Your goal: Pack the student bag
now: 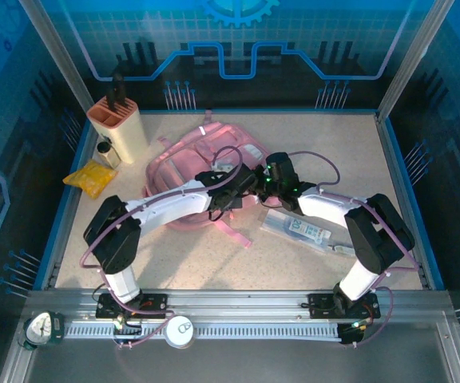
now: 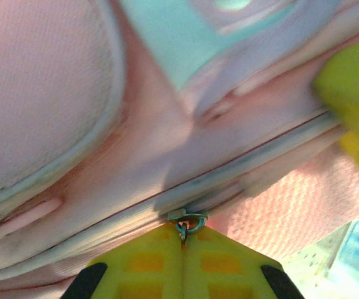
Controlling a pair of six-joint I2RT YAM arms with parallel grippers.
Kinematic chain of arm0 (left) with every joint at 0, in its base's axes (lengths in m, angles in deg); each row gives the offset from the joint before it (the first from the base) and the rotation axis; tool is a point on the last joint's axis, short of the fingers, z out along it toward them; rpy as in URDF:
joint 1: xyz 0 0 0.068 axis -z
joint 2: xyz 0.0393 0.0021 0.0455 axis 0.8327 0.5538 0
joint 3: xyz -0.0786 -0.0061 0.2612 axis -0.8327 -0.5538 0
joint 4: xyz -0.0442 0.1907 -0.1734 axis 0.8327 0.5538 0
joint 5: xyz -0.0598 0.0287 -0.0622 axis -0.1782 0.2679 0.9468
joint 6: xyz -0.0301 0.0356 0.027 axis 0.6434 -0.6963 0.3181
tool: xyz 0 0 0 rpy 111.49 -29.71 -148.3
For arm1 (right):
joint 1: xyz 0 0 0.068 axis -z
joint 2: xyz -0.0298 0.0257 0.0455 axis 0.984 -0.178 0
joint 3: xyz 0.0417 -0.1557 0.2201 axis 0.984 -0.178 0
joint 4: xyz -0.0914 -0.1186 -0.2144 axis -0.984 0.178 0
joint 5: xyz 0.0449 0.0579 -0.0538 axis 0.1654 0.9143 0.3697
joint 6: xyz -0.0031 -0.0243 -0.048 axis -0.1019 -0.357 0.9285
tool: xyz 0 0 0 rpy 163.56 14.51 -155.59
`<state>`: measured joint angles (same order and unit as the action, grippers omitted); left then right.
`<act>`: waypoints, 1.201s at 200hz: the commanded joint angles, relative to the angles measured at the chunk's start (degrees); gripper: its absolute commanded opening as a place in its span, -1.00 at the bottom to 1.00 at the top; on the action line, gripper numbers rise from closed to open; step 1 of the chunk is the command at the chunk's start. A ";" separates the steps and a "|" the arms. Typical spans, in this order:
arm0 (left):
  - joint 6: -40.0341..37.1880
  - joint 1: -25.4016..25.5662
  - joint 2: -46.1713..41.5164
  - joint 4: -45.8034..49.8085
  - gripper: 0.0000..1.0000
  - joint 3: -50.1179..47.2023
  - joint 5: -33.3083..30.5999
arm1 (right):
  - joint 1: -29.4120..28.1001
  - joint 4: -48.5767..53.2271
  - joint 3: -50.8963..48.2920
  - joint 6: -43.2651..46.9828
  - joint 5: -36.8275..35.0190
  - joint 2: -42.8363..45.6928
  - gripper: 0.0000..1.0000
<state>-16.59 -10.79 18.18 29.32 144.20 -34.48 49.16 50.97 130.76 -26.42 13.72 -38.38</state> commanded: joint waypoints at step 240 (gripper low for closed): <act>-1.61 -3.56 -6.95 -3.18 -1.00 -12.06 0.79 | 0.30 -3.53 -0.18 5.45 -0.36 -0.02 -1.00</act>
<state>-16.96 -13.11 14.97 21.37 133.67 -31.16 49.05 49.20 130.13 -24.15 13.11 -39.76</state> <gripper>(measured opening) 0.050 0.056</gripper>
